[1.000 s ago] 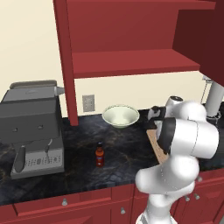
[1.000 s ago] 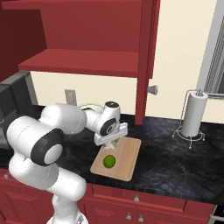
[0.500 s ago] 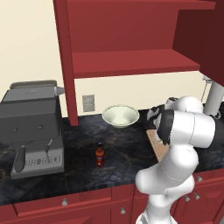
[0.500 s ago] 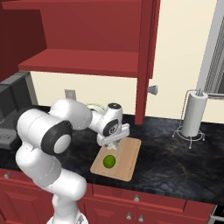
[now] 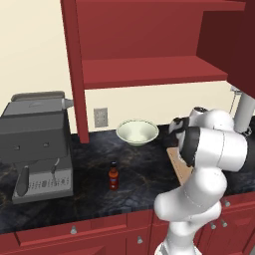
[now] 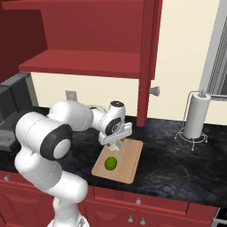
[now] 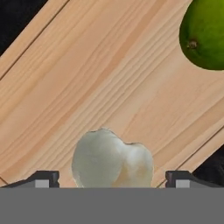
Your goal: Open the cabinet. Place the bowl and condiment on the counter. Then place the lime and garlic on the cutting board.
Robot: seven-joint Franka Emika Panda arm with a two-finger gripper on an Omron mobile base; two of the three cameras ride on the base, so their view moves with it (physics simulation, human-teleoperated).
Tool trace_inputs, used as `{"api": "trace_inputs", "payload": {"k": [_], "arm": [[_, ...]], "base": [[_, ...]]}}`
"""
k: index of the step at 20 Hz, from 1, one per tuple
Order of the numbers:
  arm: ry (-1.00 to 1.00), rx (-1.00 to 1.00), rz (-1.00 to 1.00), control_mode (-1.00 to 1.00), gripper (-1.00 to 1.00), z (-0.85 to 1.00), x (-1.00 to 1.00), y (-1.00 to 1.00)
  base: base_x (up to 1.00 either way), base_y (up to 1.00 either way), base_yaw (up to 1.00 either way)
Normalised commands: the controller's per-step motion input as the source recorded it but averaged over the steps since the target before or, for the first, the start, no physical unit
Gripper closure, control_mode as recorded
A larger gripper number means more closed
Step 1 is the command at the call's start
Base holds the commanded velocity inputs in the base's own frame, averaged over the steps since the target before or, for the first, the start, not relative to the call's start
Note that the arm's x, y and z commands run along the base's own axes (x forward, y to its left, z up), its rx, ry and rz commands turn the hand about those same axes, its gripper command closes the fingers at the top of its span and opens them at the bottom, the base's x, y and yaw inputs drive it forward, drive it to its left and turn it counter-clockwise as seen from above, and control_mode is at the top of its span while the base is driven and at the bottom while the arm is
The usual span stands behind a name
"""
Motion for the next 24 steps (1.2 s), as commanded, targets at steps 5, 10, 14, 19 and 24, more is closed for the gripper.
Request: {"api": "trace_inputs", "payload": {"k": [5,10,14,19,24], "arm": [[0.00,0.00,0.00,-1.00,-1.00,0.41,-0.17,0.00],[0.00,0.00,0.00,-1.00,-1.00,0.33,-0.30,0.04],[0.00,0.00,0.00,-1.00,-1.00,0.34,-0.41,0.12],[0.00,-0.01,0.00,-1.00,-1.00,0.35,-0.40,0.19],[0.00,-0.02,0.00,-1.00,-1.00,0.30,-0.49,0.21]], "base": [[0.00,0.00,0.00],[0.00,0.00,0.00],[0.00,0.00,0.00],[0.00,0.00,0.00],[0.00,0.00,0.00]]}}
